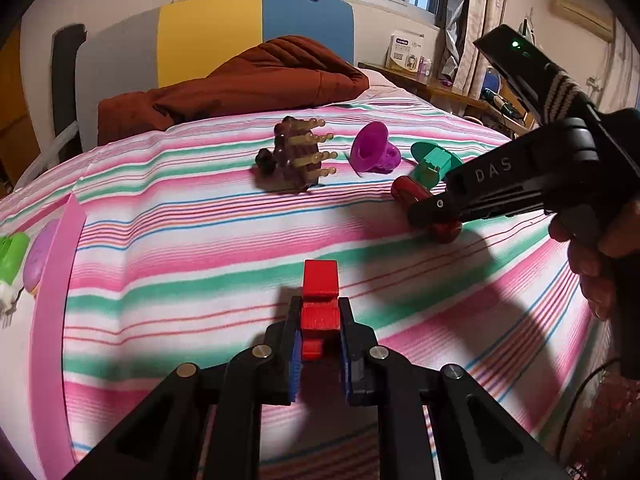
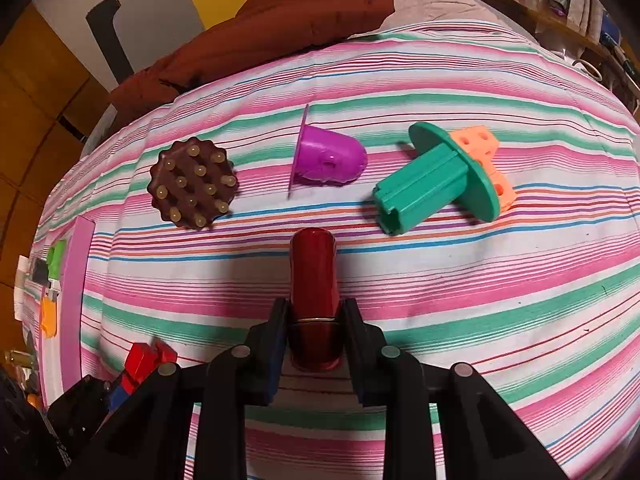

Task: Organize rigid objects
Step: 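Close the right gripper on the red cylinder while the left gripper grasps the red block, then place the red block on the tray with the left gripper while the right holds the cylinder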

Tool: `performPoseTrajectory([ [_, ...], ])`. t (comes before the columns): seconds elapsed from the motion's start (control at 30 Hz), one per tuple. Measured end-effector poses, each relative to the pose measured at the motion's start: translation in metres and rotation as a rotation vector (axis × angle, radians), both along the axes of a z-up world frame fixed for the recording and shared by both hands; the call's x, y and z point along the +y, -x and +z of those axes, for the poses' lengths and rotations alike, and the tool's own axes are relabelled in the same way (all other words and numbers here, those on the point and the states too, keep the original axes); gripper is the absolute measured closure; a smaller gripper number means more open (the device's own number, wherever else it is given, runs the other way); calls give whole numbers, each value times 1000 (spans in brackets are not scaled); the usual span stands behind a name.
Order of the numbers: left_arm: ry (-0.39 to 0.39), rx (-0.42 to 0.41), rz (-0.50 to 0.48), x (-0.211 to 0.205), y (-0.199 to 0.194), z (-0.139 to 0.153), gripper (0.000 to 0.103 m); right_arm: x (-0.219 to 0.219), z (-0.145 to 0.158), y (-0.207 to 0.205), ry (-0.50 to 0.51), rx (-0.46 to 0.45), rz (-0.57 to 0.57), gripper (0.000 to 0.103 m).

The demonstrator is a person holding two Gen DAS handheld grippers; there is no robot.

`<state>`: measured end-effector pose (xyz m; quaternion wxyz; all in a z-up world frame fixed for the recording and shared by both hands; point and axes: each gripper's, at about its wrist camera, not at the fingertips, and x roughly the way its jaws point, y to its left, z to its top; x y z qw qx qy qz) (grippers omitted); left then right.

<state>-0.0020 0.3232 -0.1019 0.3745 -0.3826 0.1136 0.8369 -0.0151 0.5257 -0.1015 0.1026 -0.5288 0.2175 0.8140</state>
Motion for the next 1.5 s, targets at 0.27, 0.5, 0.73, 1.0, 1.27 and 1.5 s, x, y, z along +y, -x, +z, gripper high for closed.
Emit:
performPoseTrajectory([
  [0.27,-3,0,21,-25,-17,6,88,-1,-1,0,-28,-10,15,77],
  [0.5,-49,16,18,-51,-29,24,88,1,0,-1,-49,-12,30,77],
  [0.73,-89,25,61,-81,-25,42,88,-2,-1,1,-67,-12,39,77],
  [1.0,-132,-16,182,-130,-3,53,88,-5,0,0,-79,-13,42,77],
  [1.27,-143,-11,332,-180,32,57,88,-12,1,8,-128,-10,55,77],
  [1.5,-90,-141,495,-226,83,33,88,-14,11,5,-152,34,68,77],
])
